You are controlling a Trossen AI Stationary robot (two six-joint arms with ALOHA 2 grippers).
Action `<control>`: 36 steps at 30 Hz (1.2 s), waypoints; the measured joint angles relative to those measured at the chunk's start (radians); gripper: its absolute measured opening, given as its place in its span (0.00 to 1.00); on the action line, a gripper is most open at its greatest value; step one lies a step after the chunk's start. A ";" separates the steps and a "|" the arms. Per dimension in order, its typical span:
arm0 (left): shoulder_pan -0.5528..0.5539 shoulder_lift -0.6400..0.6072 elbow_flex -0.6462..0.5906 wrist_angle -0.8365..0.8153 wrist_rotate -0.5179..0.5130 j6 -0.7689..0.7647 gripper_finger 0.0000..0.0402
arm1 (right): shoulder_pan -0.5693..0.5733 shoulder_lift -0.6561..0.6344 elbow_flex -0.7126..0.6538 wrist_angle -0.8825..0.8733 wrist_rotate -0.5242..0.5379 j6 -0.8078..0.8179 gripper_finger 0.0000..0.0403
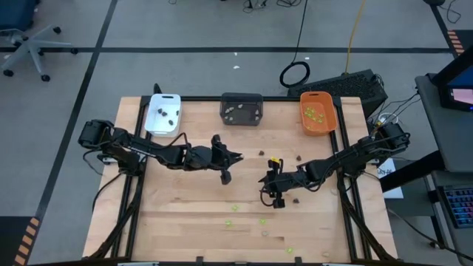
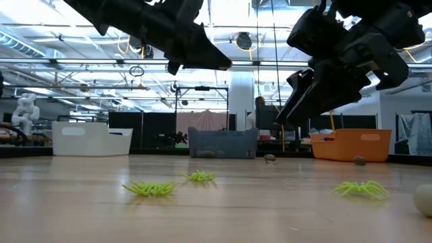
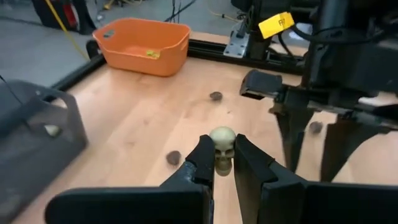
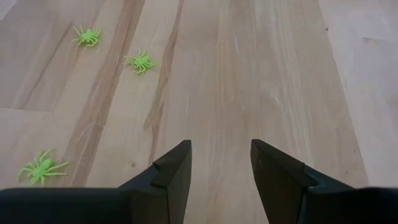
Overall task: Sort Halloween decoration
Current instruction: Put the white toy skull into the black bin
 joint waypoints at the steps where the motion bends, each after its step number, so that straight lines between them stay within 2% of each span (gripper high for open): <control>1: 0.000 0.000 0.000 0.000 0.006 -0.021 0.07 | 0.000 0.000 0.000 0.000 0.000 0.003 0.38; 8: 0.000 0.000 0.000 0.001 0.008 -0.041 0.07 | 0.000 0.000 0.000 0.000 0.000 0.000 0.38; 13: 0.035 0.000 0.000 0.005 -0.004 0.097 0.07 | 0.000 0.000 0.000 0.030 0.072 -0.043 0.38; 19: 0.173 0.000 0.041 -0.003 0.005 0.182 0.07 | -0.001 0.000 0.000 0.093 0.101 -0.125 0.38; 23: 0.297 0.000 0.077 -0.018 0.093 0.213 0.07 | -0.003 0.000 0.000 0.119 0.101 -0.167 0.38; 27: 0.408 0.002 0.122 -0.100 0.163 0.222 0.07 | -0.005 0.001 0.000 0.129 0.100 -0.185 0.38; 31: 0.479 0.019 0.218 -0.250 0.199 0.260 0.07 | -0.011 0.001 0.000 0.134 0.098 -0.187 0.38; 36: 0.538 0.109 0.330 -0.414 0.256 0.294 0.07 | -0.024 0.001 0.000 0.135 0.097 -0.212 0.38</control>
